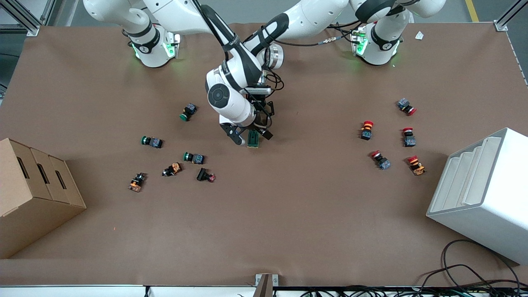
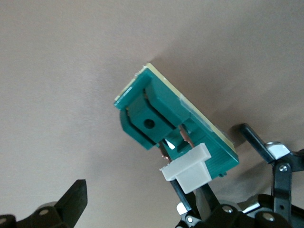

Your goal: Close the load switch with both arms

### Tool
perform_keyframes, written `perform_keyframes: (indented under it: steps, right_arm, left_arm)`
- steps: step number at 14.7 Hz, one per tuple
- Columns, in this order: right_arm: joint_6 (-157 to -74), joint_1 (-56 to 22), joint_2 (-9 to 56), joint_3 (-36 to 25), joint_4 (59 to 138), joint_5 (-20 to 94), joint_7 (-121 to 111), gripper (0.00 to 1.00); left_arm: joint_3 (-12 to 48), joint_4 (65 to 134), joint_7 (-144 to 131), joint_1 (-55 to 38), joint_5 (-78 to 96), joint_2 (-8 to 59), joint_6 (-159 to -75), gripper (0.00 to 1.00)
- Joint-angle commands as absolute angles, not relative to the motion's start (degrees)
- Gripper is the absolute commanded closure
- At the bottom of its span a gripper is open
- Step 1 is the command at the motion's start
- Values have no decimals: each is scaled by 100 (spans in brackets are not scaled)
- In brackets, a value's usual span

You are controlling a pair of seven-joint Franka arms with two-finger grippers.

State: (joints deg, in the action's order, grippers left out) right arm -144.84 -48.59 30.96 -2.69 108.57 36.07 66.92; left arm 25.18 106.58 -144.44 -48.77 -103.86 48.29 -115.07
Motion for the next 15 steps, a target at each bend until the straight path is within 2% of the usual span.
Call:
perform_keyframes:
  steps: [1, 7, 15]
  right_arm:
    - [-14521, -4606, 3190, -290, 10627, 3489, 6601, 0]
    - [-14467, -4465, 3348, -290, 10416, 3252, 6592, 0]
    - [-14467, -4386, 4113, -457, 9546, 3252, 6601, 0]
  left_arm:
    - [2365, 10494, -14493, -4939, -10529, 5010, -11470, 1]
    - [2250, 10432, -14467, -4922, -10556, 5037, -11470, 1]
    - [2259, 10459, -14432, -4878, -10494, 5010, -11435, 1]
